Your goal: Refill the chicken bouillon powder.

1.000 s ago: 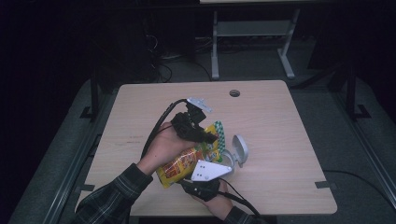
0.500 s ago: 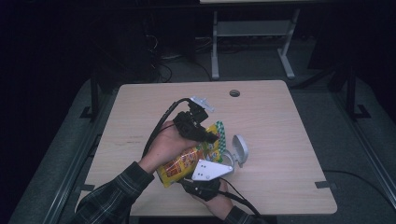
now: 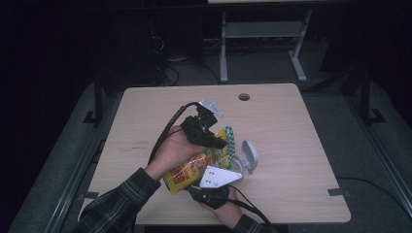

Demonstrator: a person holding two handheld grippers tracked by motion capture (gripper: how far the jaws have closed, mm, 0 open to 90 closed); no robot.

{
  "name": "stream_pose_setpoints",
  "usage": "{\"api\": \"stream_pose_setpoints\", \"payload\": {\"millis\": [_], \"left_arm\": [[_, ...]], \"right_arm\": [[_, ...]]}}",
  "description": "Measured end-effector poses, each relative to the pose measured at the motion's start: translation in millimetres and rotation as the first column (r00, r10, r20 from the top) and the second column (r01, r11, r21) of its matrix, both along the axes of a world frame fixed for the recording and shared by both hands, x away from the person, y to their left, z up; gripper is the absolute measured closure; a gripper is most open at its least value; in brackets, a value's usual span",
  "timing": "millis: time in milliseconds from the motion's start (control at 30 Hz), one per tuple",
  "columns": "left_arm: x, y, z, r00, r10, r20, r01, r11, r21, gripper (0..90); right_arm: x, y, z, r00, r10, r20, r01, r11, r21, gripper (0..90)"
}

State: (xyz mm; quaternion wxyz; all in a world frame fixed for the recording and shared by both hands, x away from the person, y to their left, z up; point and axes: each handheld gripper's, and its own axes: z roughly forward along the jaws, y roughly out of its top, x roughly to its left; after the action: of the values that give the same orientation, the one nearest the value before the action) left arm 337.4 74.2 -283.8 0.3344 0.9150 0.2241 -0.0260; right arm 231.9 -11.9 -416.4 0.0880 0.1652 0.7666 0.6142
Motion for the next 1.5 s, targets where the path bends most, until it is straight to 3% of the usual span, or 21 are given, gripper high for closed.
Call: {"api": "stream_pose_setpoints", "payload": {"millis": [1500], "left_arm": [[0.5,-3.9,-0.7,0.9999,0.012,-0.001,-0.012,0.9999,0.009,89.9]], "right_arm": [[-0.5,-0.4,0.3,1.0,-0.003,0.0,0.003,1.0,0.006,90.0]]}}
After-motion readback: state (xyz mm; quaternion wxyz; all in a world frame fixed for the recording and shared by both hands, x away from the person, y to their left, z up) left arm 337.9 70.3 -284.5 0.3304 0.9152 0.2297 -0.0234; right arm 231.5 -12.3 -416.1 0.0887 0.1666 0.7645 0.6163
